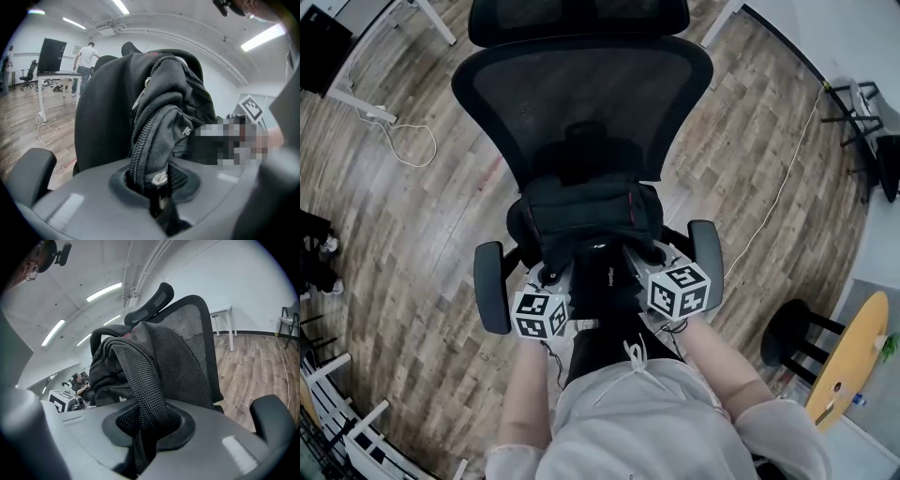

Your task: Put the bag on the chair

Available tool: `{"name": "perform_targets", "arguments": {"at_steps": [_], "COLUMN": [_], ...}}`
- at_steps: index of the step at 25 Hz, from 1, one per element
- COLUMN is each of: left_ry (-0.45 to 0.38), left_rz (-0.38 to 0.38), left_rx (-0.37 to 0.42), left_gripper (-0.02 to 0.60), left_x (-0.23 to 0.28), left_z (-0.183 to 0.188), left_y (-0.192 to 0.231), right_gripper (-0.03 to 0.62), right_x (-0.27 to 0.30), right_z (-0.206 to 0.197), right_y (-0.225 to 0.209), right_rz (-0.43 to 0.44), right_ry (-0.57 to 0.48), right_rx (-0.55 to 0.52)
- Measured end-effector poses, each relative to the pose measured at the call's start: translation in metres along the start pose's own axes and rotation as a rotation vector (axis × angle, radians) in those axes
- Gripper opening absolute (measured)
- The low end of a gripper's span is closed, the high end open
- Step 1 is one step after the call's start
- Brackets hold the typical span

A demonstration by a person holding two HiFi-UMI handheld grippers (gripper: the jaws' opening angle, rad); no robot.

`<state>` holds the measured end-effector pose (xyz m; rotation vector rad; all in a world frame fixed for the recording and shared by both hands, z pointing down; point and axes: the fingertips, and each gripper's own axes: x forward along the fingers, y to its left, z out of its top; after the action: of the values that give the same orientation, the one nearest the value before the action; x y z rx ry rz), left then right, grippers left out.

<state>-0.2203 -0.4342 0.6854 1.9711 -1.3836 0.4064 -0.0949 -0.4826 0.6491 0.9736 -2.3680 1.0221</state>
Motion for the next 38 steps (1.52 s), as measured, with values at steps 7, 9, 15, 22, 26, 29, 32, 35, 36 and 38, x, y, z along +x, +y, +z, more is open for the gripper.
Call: {"name": "perform_targets", "arguments": {"at_steps": [7,9,15,22,26,29,32,35,36,38], "left_ry": [-0.007,-0.008,0.001,-0.047,-0.068,-0.088,-0.124,-0.141,-0.138,-0.125], "left_rz": [0.011,0.012,0.013,0.018,0.013,0.021,0.038,0.046,0.049,0.057], "left_rx": [0.027,0.041,0.035,-0.012,-0.01,-0.002,0.005,0.026,0.041,0.081], "left_gripper": [0.063,0.069,0.1,0.223,0.256,0.275,0.282,0.282,0.284,0.282], "left_x": [-0.004,-0.005,-0.014,-0.035,-0.052,-0.066,-0.083,-0.098,-0.102,-0.111], "left_z": [-0.006,-0.006,-0.016,-0.022,-0.026,-0.03,-0.029,-0.032,-0.034,-0.04], "left_y": [-0.001,-0.002,-0.004,-0.004,-0.007,-0.012,-0.016,-0.023,-0.025,-0.03], "right_gripper": [0.062,0.073,0.154,0.306,0.445,0.48,0.482,0.481,0.482,0.48], "right_x": [-0.001,-0.001,-0.006,-0.019,-0.03,-0.044,-0.059,-0.072,-0.076,-0.085], "right_z": [-0.005,-0.005,-0.013,-0.024,-0.027,-0.033,-0.042,-0.052,-0.055,-0.059], "right_y": [0.001,0.001,0.008,0.019,0.027,0.029,0.035,0.042,0.045,0.053], "right_rz": [-0.028,-0.047,-0.092,-0.141,-0.191,-0.207,-0.211,-0.219,-0.221,-0.225], "right_ry": [-0.014,-0.015,-0.009,-0.03,-0.079,-0.105,-0.113,-0.122,-0.126,-0.135], "right_rx": [-0.038,-0.049,-0.087,-0.128,-0.168,-0.159,-0.157,-0.151,-0.148,-0.146]}}
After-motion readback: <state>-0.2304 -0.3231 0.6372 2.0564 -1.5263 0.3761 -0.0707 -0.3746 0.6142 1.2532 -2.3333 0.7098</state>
